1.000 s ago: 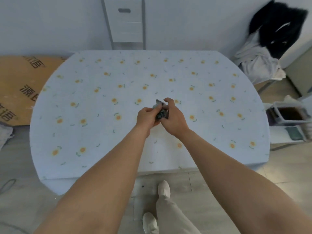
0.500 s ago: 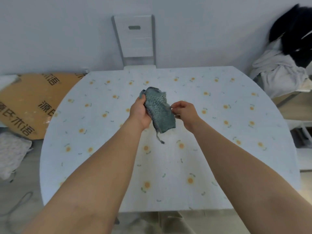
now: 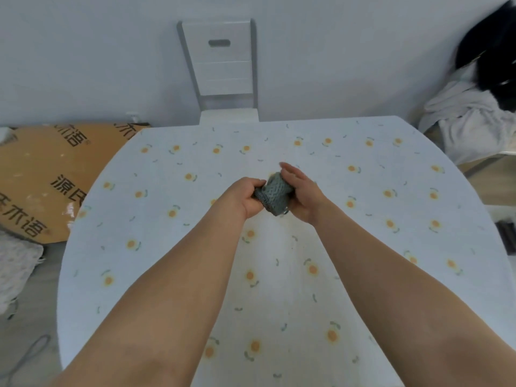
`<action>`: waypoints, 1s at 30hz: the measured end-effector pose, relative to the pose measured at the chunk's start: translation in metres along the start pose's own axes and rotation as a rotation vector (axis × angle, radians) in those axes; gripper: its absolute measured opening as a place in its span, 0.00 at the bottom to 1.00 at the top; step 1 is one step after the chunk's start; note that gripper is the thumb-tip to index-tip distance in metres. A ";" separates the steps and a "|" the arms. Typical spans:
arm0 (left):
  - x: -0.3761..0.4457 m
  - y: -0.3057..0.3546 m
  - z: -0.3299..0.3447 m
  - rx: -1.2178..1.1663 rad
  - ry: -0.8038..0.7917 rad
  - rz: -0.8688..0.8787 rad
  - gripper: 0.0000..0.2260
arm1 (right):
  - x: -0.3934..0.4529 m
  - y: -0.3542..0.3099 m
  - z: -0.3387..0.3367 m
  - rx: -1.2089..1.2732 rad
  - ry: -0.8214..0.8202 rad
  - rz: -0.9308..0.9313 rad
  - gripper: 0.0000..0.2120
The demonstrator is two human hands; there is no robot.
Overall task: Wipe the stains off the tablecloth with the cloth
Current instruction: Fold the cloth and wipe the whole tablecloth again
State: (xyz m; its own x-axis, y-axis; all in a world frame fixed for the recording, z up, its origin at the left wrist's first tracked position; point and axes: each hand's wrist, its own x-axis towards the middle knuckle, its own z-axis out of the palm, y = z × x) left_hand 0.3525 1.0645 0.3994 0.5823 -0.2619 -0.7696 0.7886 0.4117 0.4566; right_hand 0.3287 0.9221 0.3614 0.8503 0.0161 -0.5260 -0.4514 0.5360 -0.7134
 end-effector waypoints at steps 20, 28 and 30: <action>0.106 0.036 0.030 0.588 0.156 0.335 0.06 | 0.079 -0.040 -0.002 -0.158 0.251 -0.055 0.11; 0.149 0.032 0.027 0.996 0.027 0.621 0.21 | 0.134 -0.047 -0.008 -0.398 0.264 -0.162 0.14; 0.169 0.037 0.024 0.960 0.171 0.644 0.16 | 0.147 -0.047 -0.008 -0.418 0.191 -0.108 0.11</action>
State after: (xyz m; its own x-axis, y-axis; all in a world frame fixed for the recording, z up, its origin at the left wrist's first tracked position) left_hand 0.4846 1.0146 0.2972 0.9526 -0.0942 -0.2894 0.2250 -0.4223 0.8781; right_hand 0.4722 0.8927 0.3137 0.8512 -0.1979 -0.4862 -0.4666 0.1392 -0.8735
